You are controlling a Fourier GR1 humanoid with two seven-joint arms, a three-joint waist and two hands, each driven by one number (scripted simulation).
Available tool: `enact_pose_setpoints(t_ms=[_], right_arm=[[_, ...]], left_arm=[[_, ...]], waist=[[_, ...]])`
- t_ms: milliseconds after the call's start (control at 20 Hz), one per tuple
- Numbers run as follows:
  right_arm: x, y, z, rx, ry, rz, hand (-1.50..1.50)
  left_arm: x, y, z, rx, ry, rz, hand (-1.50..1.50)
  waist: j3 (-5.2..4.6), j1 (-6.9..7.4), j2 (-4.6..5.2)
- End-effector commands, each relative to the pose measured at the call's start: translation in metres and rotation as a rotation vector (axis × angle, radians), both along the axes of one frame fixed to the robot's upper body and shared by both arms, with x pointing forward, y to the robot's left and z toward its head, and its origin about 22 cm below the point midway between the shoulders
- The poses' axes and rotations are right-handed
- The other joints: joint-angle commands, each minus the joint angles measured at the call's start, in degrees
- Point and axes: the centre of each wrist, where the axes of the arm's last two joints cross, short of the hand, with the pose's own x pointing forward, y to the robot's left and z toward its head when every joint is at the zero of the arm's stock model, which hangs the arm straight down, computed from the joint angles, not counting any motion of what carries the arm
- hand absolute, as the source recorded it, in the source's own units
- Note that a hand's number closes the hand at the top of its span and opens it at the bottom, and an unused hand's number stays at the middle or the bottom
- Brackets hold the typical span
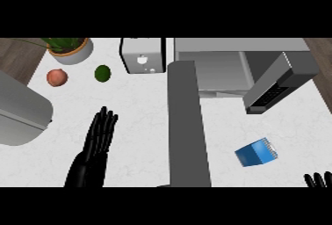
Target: Pick up the milk, place it into the microwave and close the microwave
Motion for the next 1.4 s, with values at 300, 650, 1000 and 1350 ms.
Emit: enact_pose_setpoints(t_ms=[300, 650, 1000, 1350], right_arm=[[0.018, -0.007, -0.055, -0.015, 0.013, -0.087, -1.5], [0.054, -0.031, -0.08, -0.039, 0.039, -0.1, -1.5], [0.076, -0.02, -0.109, -0.077, 0.036, -0.143, -1.5], [0.114, -0.023, -0.14, -0.136, 0.059, -0.192, -1.5]], left_arm=[[-0.014, -0.027, -0.018, 0.008, 0.006, -0.002, -1.5], [-0.013, -0.004, -0.013, -0.01, 0.027, -0.04, -1.5], [-0.029, 0.015, -0.039, -0.048, 0.047, -0.022, -1.5], [-0.018, 0.039, -0.032, -0.04, 0.033, -0.017, -1.5]], waist=[[0.0, 0.33, 0.17], [0.0, 0.57, 0.19], [-0.02, 0.67, 0.19], [0.0, 0.71, 0.22]])
